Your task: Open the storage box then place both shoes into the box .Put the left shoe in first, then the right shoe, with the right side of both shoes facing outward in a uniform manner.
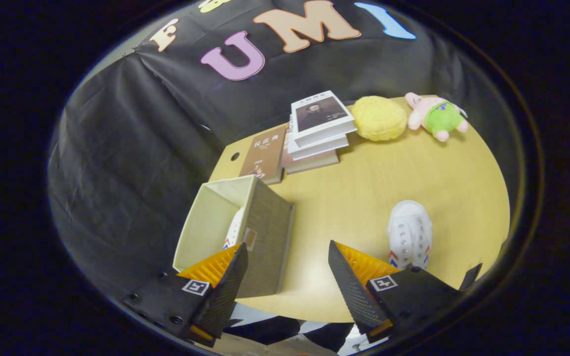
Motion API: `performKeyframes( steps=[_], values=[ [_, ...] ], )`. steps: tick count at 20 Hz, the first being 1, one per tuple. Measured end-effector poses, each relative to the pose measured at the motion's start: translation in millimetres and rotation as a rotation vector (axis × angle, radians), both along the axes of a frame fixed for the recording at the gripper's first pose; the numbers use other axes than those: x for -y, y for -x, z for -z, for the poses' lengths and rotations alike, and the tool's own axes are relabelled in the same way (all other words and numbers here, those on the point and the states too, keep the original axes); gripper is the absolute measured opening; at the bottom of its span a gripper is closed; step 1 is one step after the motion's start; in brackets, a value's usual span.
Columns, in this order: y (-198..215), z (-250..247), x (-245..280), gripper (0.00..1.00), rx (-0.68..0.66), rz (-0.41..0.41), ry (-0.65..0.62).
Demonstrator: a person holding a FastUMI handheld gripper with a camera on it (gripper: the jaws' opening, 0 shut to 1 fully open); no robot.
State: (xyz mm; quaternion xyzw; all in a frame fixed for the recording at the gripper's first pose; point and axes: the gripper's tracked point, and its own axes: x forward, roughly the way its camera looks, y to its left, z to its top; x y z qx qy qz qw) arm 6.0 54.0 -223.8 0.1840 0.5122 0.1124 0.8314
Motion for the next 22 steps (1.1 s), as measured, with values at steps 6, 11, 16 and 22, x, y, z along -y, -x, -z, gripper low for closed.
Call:
performKeyframes(
  steps=[6,11,16,22],
  values=[
    [12.9,28.0,86.8,1.00,-0.019,0.047,0.168],
    [29.6,57.8,130.2,1.00,-0.091,0.070,0.212],
    [37.9,103.1,160.9,1.00,-0.168,0.030,0.285],
    [49.2,138.4,175.0,1.00,-0.265,0.001,0.301]
  ],
)
